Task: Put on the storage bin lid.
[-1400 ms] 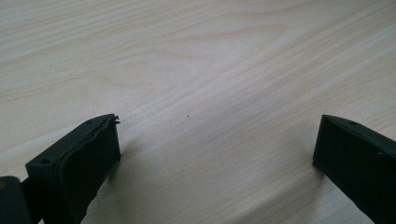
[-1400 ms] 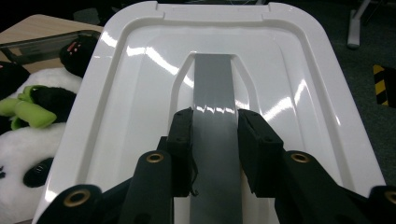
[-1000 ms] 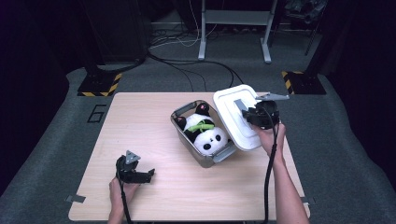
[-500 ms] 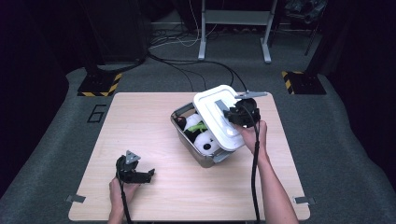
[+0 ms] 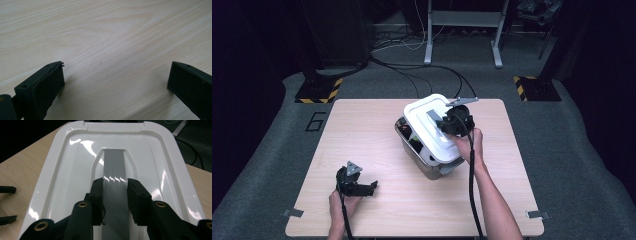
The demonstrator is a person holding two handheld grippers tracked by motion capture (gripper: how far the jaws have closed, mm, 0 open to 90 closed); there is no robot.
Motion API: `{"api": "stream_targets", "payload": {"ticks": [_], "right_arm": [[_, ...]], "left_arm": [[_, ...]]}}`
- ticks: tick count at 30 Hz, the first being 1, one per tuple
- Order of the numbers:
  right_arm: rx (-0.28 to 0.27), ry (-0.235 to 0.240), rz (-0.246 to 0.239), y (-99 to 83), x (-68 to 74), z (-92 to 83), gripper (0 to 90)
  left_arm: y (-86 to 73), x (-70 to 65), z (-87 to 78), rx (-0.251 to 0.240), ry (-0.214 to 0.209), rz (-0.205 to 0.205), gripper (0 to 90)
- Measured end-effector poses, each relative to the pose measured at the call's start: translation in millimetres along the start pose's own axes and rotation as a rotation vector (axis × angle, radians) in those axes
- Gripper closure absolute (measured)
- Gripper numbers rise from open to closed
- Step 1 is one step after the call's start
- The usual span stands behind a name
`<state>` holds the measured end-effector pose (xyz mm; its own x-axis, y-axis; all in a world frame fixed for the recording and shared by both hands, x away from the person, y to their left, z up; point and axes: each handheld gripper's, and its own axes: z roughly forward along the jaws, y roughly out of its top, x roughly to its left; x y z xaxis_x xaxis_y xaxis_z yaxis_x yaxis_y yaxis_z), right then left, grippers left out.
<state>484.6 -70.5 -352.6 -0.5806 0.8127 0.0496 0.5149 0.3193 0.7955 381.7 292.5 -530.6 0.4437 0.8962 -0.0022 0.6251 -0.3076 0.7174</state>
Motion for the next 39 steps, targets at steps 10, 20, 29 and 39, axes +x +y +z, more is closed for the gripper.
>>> {"api": "stream_targets", "payload": {"ticks": [10,20,29,39], "right_arm": [[0.040,0.013,0.004,-4.8,9.8,19.8,67.0],[0.079,0.011,0.001,-7.6,20.2,34.5,67.0],[0.089,0.027,-0.015,-7.3,17.4,38.3,67.0],[0.099,0.071,-0.014,-9.6,13.7,39.4,67.0]], "left_arm": [[0.1,0.4,-0.2,0.001,0.003,0.005,0.1],[0.1,0.5,-0.2,0.001,0.003,0.005,0.1],[0.1,0.4,-0.2,0.001,0.003,0.005,0.2],[0.1,0.4,-0.2,0.001,0.004,0.005,0.2]]}}
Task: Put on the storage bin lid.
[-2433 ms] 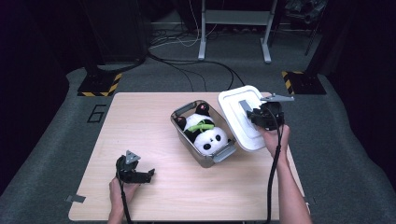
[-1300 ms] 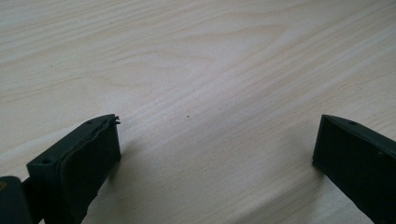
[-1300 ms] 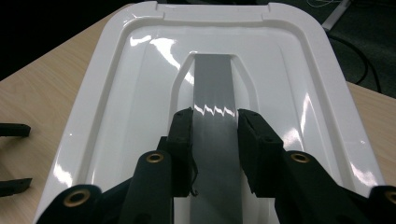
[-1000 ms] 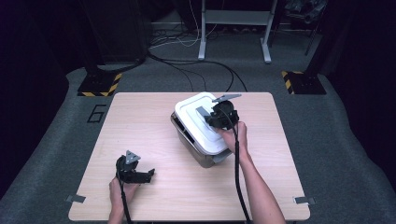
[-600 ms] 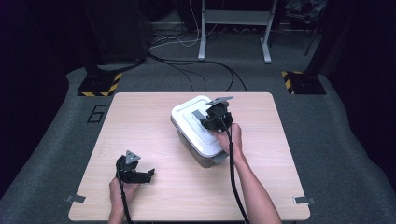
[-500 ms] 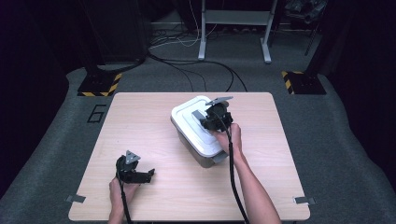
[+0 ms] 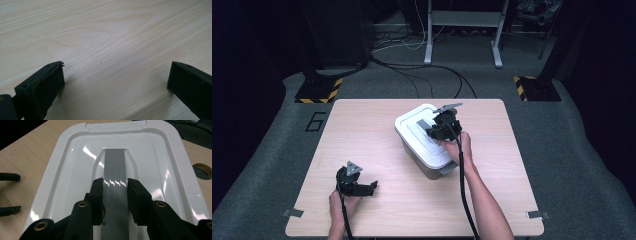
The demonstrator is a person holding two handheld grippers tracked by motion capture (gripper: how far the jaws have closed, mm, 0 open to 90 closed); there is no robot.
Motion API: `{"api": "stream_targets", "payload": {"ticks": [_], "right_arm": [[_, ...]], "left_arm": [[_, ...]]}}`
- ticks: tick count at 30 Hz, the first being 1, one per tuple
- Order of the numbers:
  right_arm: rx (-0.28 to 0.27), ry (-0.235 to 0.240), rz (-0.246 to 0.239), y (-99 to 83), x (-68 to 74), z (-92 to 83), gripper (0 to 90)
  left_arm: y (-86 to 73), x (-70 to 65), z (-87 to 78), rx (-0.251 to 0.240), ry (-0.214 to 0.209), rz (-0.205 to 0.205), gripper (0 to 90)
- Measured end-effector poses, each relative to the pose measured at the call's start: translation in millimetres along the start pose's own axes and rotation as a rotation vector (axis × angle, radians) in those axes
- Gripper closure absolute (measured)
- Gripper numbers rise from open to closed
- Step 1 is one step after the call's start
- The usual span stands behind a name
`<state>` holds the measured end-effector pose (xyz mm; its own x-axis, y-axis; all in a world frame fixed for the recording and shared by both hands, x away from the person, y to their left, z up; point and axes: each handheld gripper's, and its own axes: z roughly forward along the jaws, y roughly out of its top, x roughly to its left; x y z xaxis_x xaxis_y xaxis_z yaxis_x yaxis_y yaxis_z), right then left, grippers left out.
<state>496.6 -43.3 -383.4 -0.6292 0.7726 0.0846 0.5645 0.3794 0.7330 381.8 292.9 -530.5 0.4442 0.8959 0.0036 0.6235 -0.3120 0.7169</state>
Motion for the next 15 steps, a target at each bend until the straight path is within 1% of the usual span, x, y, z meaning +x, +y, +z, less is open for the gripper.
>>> {"api": "stream_targets", "payload": {"ticks": [5,8,9,11,13,15], "right_arm": [[0.006,0.013,-0.005,0.1,-1.6,1.2,67.0],[0.011,0.015,0.000,-0.7,-0.5,1.7,67.0],[0.025,0.024,-0.008,-1.1,-0.6,2.4,67.0],[0.019,0.012,-0.018,-2.2,1.0,3.7,67.0],[0.023,0.017,-0.011,-2.5,0.6,3.6,67.0],[0.012,0.036,0.013,-3.5,-2.5,4.3,67.0]], "left_arm": [[0.0,0.0,0.0,0.000,0.000,0.000,0.2],[0.0,0.0,0.0,0.000,0.000,0.000,0.2],[0.0,0.0,0.0,0.000,0.000,0.000,0.2],[0.0,0.0,0.0,0.000,0.000,0.000,0.2],[0.0,0.0,0.0,0.000,-0.001,0.000,0.2],[0.0,-0.1,0.0,0.000,-0.001,0.000,0.2]]}}
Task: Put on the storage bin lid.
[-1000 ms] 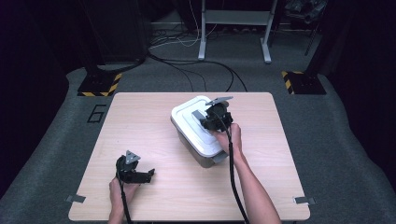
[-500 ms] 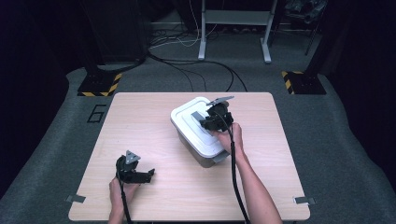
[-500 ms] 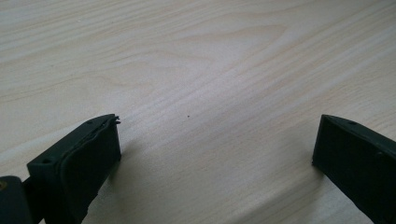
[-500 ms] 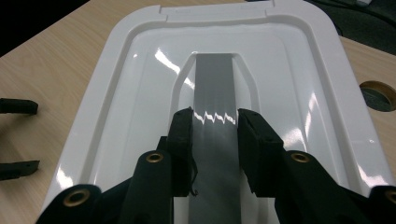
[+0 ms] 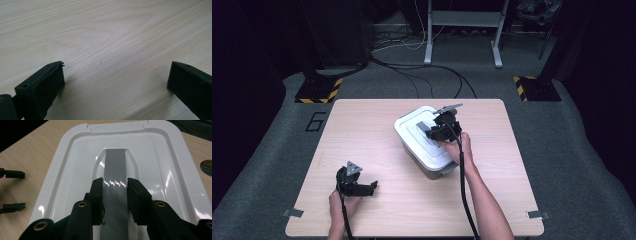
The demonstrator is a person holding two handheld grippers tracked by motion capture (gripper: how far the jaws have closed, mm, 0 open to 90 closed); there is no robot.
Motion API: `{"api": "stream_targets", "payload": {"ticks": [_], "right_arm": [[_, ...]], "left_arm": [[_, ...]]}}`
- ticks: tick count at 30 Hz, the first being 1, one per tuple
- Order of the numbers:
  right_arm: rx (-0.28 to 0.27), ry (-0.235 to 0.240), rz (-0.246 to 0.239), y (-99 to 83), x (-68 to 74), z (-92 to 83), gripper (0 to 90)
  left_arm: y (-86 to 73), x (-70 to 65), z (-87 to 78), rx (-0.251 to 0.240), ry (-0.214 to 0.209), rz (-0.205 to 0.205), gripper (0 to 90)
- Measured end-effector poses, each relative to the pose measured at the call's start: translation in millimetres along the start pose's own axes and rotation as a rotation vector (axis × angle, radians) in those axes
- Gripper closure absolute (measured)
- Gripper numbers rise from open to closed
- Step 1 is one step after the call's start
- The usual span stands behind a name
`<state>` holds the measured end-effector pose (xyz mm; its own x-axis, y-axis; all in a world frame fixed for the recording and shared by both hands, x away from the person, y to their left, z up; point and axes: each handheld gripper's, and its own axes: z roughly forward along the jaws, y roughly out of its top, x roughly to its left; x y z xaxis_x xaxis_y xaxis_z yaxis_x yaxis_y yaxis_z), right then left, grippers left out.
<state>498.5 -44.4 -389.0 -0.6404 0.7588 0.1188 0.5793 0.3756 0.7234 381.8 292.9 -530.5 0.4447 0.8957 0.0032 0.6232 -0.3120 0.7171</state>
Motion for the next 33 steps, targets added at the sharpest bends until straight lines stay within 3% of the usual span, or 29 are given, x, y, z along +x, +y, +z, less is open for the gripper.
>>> {"api": "stream_targets", "payload": {"ticks": [2,12,20,23,33], "right_arm": [[-0.006,0.009,0.013,-0.8,-1.0,0.0,67.1],[-0.016,-0.008,-0.052,1.6,2.0,-1.9,65.1],[-0.141,-0.021,-0.020,-5.2,-2.6,-38.8,28.7],[-0.168,-0.046,-0.015,-20.3,-9.5,-58.7,15.8],[-0.200,-0.149,0.024,-94.3,-34.5,-98.8,5.4]], "left_arm": [[0.0,0.0,0.0,0.000,0.000,0.000,0.2],[0.1,0.2,0.0,0.001,-0.001,0.000,0.2],[0.0,0.0,0.0,0.000,0.000,0.000,0.2],[0.1,0.0,0.0,0.000,0.000,-0.001,0.2],[0.1,0.0,0.0,0.000,0.000,-0.001,0.2]]}}
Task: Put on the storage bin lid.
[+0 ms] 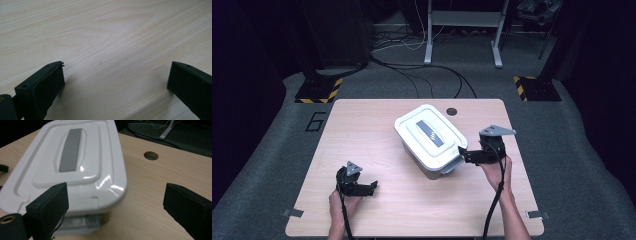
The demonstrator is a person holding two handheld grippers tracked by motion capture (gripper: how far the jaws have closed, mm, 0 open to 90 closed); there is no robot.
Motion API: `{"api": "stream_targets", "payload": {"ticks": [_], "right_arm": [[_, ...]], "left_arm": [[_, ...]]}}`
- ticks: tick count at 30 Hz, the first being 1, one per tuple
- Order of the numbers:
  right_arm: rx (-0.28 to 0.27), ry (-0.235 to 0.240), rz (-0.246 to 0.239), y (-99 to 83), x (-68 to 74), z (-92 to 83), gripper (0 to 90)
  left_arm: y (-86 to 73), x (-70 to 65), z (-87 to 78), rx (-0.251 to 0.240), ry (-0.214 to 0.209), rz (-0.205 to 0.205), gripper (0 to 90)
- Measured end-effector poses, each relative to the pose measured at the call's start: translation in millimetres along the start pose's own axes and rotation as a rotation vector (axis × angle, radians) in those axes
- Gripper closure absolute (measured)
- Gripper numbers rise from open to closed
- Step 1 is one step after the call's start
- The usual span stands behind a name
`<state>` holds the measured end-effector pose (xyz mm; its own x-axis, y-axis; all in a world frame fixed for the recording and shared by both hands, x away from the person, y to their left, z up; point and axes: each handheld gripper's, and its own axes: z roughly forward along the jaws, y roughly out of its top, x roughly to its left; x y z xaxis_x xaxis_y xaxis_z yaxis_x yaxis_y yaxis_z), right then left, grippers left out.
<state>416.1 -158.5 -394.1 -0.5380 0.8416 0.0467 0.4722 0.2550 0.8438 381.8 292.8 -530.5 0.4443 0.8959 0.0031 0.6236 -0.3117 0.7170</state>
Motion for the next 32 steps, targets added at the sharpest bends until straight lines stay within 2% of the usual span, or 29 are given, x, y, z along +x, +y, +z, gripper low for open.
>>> {"api": "stream_targets", "payload": {"ticks": [8,14,18,21,23,26,30,32], "right_arm": [[0.019,-0.080,0.063,-64.9,-18.3,-18.0,3.3],[0.070,-0.115,0.130,-113.8,-29.0,-13.1,3.2],[0.109,-0.138,0.148,-140.5,-32.9,-5.9,2.6],[0.106,-0.156,0.150,-151.2,-34.1,-3.4,1.9],[0.125,-0.179,0.148,-155.0,-33.4,-1.6,1.0],[0.126,-0.206,0.117,-155.5,-31.0,-0.8,1.2],[0.197,-0.193,0.102,-154.7,-31.8,5.9,0.0],[0.201,-0.193,0.097,-154.1,-30.2,7.0,0.0]], "left_arm": [[0.0,-0.1,0.0,-0.001,-0.001,0.001,0.2],[0.0,-0.1,0.0,0.000,-0.001,0.001,0.2],[0.0,0.0,0.0,0.000,-0.001,0.001,0.2],[0.0,0.0,0.0,0.000,-0.001,0.001,0.2],[0.0,-0.1,0.1,-0.001,0.000,0.000,0.1],[0.1,0.0,0.0,0.001,0.000,0.001,0.0],[0.1,0.2,0.1,0.001,-0.001,0.001,0.0],[0.2,0.4,0.1,0.003,-0.003,0.001,0.0]]}}
